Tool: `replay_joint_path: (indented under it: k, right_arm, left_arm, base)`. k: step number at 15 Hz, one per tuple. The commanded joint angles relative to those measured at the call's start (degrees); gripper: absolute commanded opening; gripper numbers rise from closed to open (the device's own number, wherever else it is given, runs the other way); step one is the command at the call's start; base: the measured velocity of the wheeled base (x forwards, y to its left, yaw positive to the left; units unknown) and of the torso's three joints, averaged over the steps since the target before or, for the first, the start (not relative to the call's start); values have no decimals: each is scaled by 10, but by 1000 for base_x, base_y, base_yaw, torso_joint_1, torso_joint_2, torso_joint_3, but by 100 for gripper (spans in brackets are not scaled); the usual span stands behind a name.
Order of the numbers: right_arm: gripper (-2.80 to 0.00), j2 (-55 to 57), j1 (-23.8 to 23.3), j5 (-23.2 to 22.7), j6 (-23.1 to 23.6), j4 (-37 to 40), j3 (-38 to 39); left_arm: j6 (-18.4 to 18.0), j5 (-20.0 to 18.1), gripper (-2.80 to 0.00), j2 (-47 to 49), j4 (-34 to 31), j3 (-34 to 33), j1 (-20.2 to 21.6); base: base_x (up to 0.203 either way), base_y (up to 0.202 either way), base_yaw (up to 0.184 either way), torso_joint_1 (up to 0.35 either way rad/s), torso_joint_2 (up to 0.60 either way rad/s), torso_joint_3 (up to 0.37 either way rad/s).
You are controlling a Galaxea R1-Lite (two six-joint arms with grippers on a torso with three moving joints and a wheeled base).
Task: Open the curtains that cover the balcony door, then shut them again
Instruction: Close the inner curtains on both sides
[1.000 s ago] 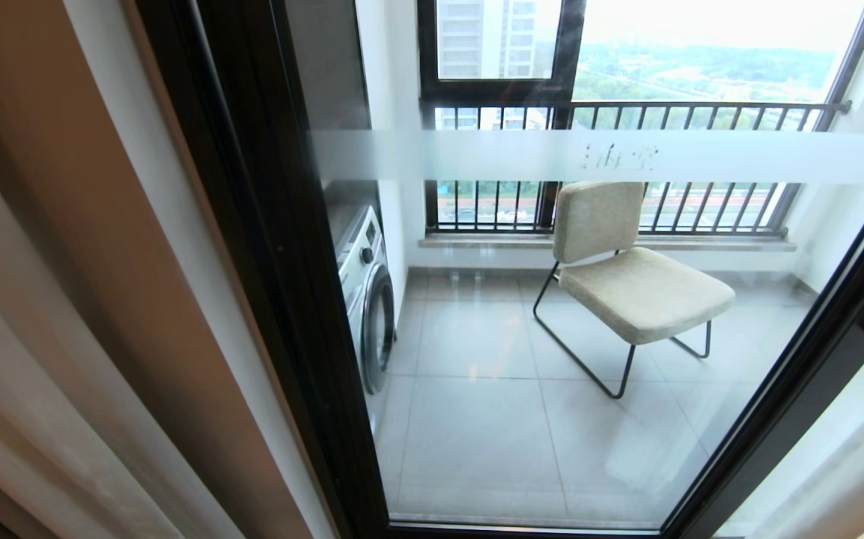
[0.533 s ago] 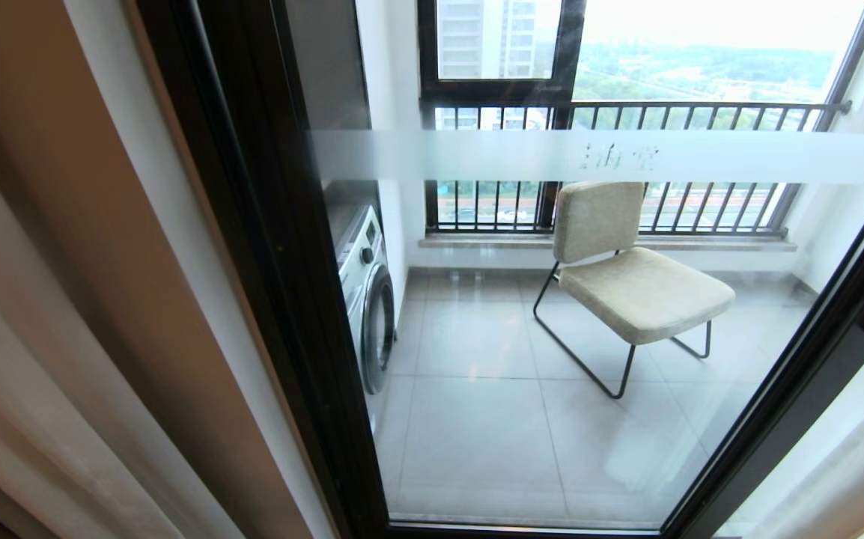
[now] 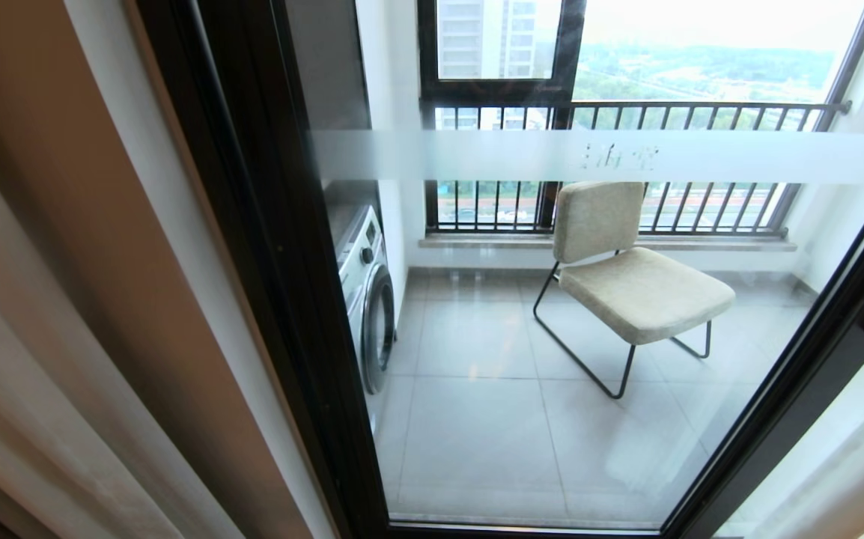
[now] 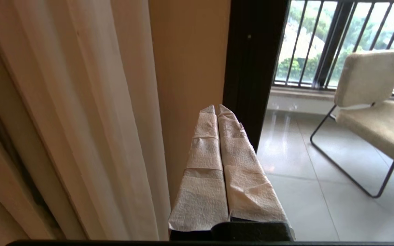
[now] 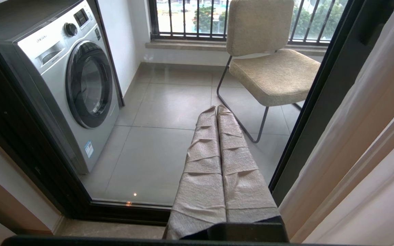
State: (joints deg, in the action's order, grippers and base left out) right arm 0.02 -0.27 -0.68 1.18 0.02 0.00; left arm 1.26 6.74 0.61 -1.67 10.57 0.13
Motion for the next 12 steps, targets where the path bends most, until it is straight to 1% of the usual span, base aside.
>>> replay_joint_path:
  k: [1, 3, 5, 6, 8, 11, 12]
  right_arm:
    - [-280, 0, 0, 0, 0, 0, 0]
    - [-280, 0, 0, 0, 0, 0, 0]
    - [-280, 0, 0, 0, 0, 0, 0]
    - [-280, 0, 0, 0, 0, 0, 0]
    - [-280, 0, 0, 0, 0, 0, 0]
    - [-280, 0, 0, 0, 0, 0, 0]
    - [-280, 0, 0, 0, 0, 0, 0]
  left_arm:
    - [1, 5, -280, 38, -1, 50, 0]
    - [1, 21, -280, 81, -1, 93, 2]
    - [1, 57, -280, 139, 0, 143, 2]
    - [1, 78, -280, 169, 0, 169, 1]
    - [1, 132, -280, 223, 1, 226, 2]
    - [1, 204, -280, 286, 1, 276, 2]
    - [1, 222, -280, 305, 1, 289, 2]
  base:
    - [0, 0, 0, 0, 0, 0]
    - [0, 0, 0, 0, 0, 0]
    - [0, 0, 0, 0, 0, 0]
    - [0, 0, 0, 0, 0, 0]
    - [0, 0, 0, 0, 0, 0]
    - [0, 0, 0, 0, 0, 0]
    - [0, 0, 0, 0, 0, 0]
